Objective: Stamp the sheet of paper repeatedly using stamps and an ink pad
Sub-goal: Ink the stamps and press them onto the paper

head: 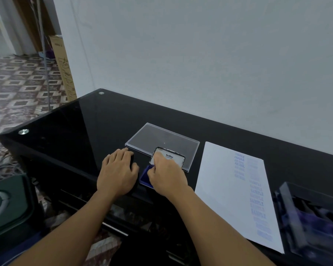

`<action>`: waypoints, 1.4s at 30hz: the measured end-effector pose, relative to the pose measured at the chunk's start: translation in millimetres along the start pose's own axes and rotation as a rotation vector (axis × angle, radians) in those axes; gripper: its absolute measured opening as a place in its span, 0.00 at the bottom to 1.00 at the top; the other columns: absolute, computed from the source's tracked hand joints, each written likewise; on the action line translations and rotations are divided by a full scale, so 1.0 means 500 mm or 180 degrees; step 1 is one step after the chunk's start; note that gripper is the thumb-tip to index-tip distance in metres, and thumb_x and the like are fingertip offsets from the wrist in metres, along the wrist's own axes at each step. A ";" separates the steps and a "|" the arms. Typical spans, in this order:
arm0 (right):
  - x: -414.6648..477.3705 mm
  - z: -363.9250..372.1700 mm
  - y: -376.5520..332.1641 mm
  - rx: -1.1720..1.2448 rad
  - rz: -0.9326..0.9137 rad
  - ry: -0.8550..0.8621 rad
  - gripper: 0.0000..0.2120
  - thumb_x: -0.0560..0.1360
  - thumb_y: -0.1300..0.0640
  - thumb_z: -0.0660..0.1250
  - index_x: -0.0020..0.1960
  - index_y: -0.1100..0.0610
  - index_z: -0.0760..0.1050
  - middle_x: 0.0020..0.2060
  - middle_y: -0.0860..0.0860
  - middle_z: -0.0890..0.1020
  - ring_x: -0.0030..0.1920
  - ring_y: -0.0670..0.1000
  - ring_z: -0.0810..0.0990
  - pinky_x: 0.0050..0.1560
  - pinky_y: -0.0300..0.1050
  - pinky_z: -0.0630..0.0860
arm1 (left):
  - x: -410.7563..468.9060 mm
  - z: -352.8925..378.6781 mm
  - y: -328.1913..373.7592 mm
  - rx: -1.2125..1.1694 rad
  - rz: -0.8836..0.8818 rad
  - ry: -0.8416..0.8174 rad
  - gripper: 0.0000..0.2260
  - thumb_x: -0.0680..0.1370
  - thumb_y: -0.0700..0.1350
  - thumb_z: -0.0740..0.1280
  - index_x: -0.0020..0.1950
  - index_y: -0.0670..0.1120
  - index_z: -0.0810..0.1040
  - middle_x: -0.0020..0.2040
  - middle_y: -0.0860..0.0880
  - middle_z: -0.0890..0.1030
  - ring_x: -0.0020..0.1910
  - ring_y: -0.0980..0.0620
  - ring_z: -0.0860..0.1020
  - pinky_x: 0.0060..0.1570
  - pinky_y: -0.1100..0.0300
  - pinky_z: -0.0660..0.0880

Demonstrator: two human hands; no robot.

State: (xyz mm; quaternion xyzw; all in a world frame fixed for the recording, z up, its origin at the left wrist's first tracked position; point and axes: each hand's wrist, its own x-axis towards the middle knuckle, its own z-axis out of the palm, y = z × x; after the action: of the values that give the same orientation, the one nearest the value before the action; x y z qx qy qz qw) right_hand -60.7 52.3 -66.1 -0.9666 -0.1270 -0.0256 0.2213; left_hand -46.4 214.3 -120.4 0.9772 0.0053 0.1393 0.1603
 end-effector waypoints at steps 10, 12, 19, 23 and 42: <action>-0.014 -0.006 -0.012 0.0160 0.0065 -0.0001 0.02 0.81 0.57 0.58 0.53 0.54 0.66 0.43 0.52 0.78 0.42 0.54 0.77 0.40 0.47 0.74 | -0.002 -0.004 0.001 -0.0125 -0.0003 -0.0045 0.19 0.81 0.51 0.58 0.71 0.48 0.71 0.73 0.50 0.69 0.75 0.50 0.63 0.75 0.47 0.58; -0.016 -0.008 -0.013 0.0154 0.0074 -0.0003 0.03 0.82 0.57 0.58 0.55 0.54 0.66 0.44 0.53 0.78 0.43 0.54 0.76 0.41 0.47 0.74 | -0.001 -0.006 0.000 -0.0189 -0.0021 -0.0089 0.20 0.82 0.52 0.57 0.72 0.49 0.70 0.74 0.50 0.69 0.75 0.50 0.62 0.75 0.47 0.57; -0.044 -0.028 0.005 0.0468 0.0261 0.0214 0.04 0.82 0.56 0.59 0.49 0.51 0.65 0.45 0.52 0.80 0.45 0.52 0.79 0.34 0.40 0.71 | 0.026 -0.047 0.021 -0.0994 -0.0372 -0.0225 0.12 0.79 0.48 0.60 0.58 0.46 0.79 0.58 0.48 0.80 0.59 0.47 0.76 0.61 0.46 0.71; -0.072 -0.052 0.048 0.0588 0.0407 0.0241 0.04 0.81 0.54 0.61 0.48 0.50 0.66 0.56 0.53 0.82 0.47 0.50 0.78 0.35 0.37 0.75 | 0.025 -0.074 0.082 -0.1277 -0.0316 -0.0298 0.16 0.80 0.49 0.60 0.66 0.46 0.74 0.65 0.47 0.76 0.63 0.47 0.74 0.62 0.46 0.73; -0.178 -0.233 0.345 0.0234 0.1534 0.0347 0.09 0.79 0.53 0.62 0.42 0.54 0.68 0.41 0.53 0.79 0.40 0.55 0.80 0.35 0.50 0.74 | -0.002 0.040 0.424 -0.1138 0.1124 -0.0871 0.18 0.81 0.45 0.60 0.70 0.43 0.71 0.70 0.47 0.72 0.70 0.48 0.66 0.70 0.55 0.62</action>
State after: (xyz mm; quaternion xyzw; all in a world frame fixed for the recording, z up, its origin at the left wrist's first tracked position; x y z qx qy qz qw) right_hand -101.9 -169.1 -43.1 -0.9574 0.1185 -0.0195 0.2625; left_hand -49.1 7.0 -72.0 0.9290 -0.2113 0.0306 0.3024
